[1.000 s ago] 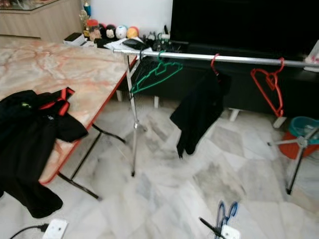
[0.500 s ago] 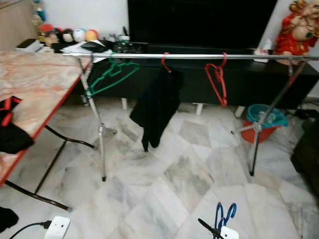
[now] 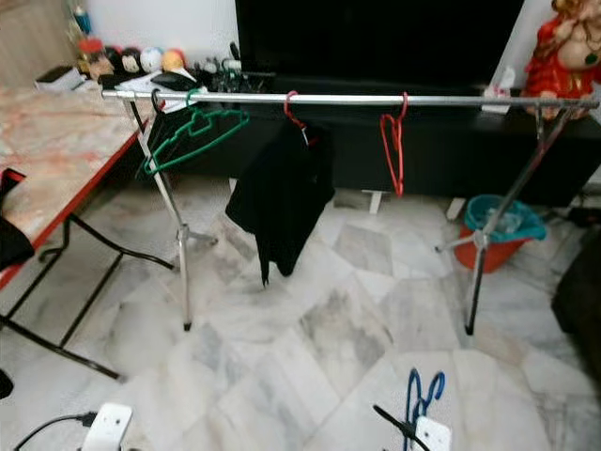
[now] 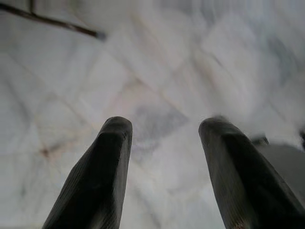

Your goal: Hang hanger

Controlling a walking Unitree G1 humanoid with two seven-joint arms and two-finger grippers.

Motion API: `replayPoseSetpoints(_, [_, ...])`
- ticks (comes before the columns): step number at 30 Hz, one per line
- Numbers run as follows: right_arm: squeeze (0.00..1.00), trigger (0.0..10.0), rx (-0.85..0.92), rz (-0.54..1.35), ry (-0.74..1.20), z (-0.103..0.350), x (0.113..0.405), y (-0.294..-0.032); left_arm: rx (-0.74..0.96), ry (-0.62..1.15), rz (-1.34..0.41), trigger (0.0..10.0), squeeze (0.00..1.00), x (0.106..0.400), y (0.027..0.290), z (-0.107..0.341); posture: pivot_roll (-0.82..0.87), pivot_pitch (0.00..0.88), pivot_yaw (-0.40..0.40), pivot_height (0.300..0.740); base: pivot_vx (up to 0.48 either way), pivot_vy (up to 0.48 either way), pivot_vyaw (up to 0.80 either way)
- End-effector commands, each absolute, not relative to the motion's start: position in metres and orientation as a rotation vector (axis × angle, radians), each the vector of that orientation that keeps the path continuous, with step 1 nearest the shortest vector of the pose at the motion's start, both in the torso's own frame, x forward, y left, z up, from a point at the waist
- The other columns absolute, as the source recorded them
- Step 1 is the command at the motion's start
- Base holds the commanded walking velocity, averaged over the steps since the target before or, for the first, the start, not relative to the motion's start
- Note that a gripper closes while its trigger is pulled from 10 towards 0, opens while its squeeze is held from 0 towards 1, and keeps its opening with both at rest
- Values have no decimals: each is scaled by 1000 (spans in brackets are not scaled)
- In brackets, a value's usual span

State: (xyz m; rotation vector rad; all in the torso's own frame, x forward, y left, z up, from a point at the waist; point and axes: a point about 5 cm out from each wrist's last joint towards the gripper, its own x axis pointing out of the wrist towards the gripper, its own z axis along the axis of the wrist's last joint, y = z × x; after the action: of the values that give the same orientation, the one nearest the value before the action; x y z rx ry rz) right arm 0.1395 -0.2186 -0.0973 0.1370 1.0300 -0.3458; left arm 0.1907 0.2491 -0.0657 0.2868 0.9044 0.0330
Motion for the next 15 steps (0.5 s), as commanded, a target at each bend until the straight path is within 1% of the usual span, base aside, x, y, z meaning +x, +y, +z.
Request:
replayPoseSetpoints(1, [0,10000,89,-300,1000,-95,147,-216,341,863,45,10000,0,199,259,-57,-33,0,-6,740,0,0,0])
replayPoseSetpoints(3, [0,10000,30,-267,959,-87,162,-225,370,835,42,10000,0,206,262,-52,-30,0,-8,740,0,0,0])
replayPoseSetpoints(4, [0,10000,-37,-229,907,-73,185,-236,400,807,39,10000,0,212,265,-47,-30,0,-8,740,0,0,0])
replayPoseSetpoints(5, [0,10000,-95,-191,865,-64,199,-241,426,782,44,10000,0,218,269,-41,-31,0,-8,740,0,0,0])
replayPoseSetpoints(6, [0,10000,-95,-191,865,-64,199,-241,426,782,44,10000,0,218,269,-41,-31,0,-8,740,0,0,0])
replayPoseSetpoints(9, [0,10000,-180,-161,766,-46,225,-247,457,677,47,10000,0,236,274,-24,-42,0,-7,740,0,0,0])
replayPoseSetpoints(11, [0,10000,-277,-121,750,-38,236,-250,474,617,25,10000,0,246,273,-15,-45,0,-8,740,0,0,0])
replayPoseSetpoints(13, [0,10000,-357,-60,719,-30,247,-248,508,578,-19,10000,0,254,269,-8,-44,0,-14,740,0,0,0])
replayPoseSetpoints(14, [0,10000,-416,28,678,-21,259,-245,559,524,-89,10000,0,264,262,0,-43,0,-19,740,0,0,0])
replayPoseSetpoints(15, [0,10000,-416,28,678,-21,259,-245,559,524,-89,10000,0,264,262,0,-43,0,-19,740,0,0,0])
